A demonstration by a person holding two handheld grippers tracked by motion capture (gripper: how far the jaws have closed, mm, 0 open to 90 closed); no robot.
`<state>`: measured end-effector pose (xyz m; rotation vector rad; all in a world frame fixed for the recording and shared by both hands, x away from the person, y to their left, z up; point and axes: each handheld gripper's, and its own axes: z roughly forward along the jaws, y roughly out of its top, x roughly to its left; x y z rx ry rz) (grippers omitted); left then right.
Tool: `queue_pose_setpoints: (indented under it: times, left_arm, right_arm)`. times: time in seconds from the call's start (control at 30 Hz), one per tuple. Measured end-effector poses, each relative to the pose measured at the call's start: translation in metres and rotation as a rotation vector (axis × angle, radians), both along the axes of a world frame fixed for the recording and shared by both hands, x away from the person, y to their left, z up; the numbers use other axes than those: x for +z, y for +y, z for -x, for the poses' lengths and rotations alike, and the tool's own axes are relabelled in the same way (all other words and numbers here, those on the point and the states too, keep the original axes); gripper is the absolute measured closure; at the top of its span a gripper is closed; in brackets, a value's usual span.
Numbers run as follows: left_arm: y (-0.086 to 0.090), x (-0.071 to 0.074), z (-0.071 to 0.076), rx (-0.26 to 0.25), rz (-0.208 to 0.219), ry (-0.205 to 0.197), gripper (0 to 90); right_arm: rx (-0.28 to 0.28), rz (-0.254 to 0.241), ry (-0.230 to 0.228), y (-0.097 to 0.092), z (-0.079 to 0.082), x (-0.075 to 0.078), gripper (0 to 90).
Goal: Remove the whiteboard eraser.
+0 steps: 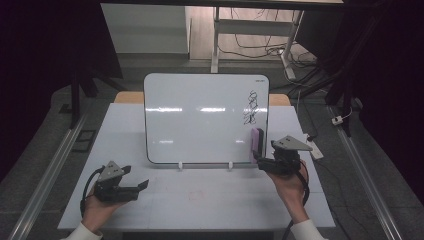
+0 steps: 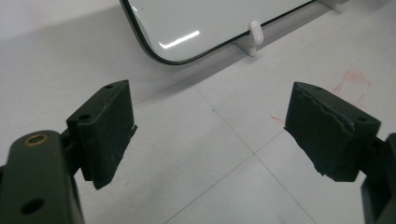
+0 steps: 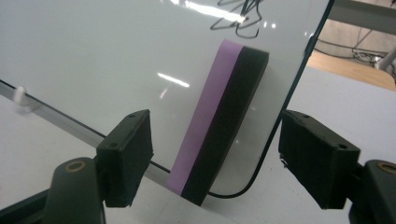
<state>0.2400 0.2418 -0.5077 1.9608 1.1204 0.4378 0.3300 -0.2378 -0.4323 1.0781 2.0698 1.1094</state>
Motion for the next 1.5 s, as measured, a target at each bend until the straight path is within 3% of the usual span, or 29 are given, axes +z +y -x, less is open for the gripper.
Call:
queue_pose_setpoints:
  times: [0.17,0.53,1.17,1.5]
  left_arm:
    - [-0.001,-0.001,0.001,-0.001,-0.009,0.0,16.3]
    - [-0.001,-0.001,0.001,0.004,-0.021,0.0,16.3]
    - [0.001,-0.002,0.002,0.006,-0.025,-0.003,16.3]
    - [-0.001,-0.001,0.002,0.005,-0.026,-0.007,16.3]
  right_arm:
    - [-0.027,0.039,0.042,0.01,-0.008,-0.011,31.0]
    - [-0.075,0.077,0.065,0.018,-0.013,-0.021,47.4]
    - [-0.142,0.042,0.074,0.019,-0.011,-0.02,62.4]
    - [-0.097,-0.062,0.032,0.007,0.001,0.001,63.4]
